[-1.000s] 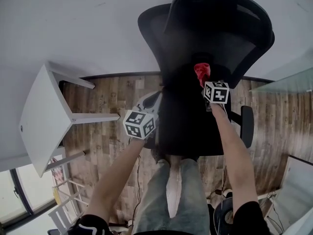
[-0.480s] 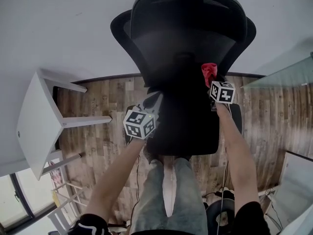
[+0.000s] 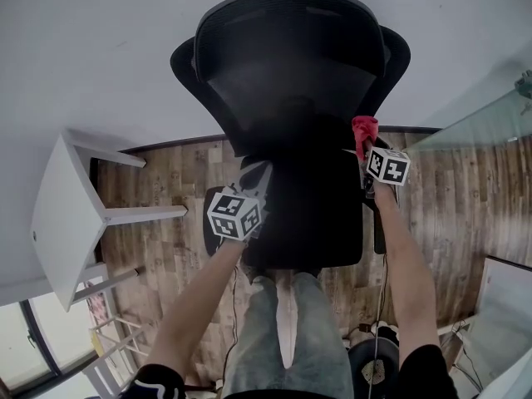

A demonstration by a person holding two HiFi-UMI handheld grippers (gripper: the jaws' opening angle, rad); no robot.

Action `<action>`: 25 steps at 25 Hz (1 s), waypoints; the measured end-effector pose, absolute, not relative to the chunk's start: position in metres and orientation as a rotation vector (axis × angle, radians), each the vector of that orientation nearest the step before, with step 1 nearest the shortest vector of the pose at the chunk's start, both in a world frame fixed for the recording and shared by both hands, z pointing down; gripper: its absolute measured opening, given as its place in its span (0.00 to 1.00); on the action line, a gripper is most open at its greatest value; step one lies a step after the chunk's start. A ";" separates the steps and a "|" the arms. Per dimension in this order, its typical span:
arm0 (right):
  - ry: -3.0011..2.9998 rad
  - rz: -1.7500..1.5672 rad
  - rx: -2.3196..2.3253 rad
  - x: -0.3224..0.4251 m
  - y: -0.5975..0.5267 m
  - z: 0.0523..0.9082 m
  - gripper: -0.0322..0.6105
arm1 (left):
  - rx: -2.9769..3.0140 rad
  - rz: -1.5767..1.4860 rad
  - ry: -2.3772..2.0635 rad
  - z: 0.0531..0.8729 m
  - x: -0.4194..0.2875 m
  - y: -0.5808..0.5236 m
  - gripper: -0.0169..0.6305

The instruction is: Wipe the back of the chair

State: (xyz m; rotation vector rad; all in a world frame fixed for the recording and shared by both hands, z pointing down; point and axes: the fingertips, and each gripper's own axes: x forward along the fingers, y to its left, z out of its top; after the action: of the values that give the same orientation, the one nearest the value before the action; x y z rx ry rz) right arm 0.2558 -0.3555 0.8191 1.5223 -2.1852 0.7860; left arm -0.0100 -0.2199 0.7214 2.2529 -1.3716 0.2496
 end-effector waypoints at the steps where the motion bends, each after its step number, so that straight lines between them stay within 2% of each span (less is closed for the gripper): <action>1: -2.189 0.790 1.513 0.261 -0.353 0.818 0.16 | 2.252 0.247 -1.375 0.720 -0.007 -0.219 0.06; 12: -2.355 0.858 1.462 0.288 -0.307 0.769 0.16 | 2.203 0.186 -1.464 0.689 -0.005 -0.192 0.06; 25: -2.585 0.674 1.374 0.215 -0.167 0.620 0.16 | 2.303 0.147 -1.496 0.591 -0.041 -0.083 0.06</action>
State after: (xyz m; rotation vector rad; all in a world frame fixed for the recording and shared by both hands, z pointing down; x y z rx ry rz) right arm 0.2153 -0.1666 0.6201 1.3735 -2.5850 0.6735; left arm -0.0408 -0.0831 0.5908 2.3029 -1.4960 0.1472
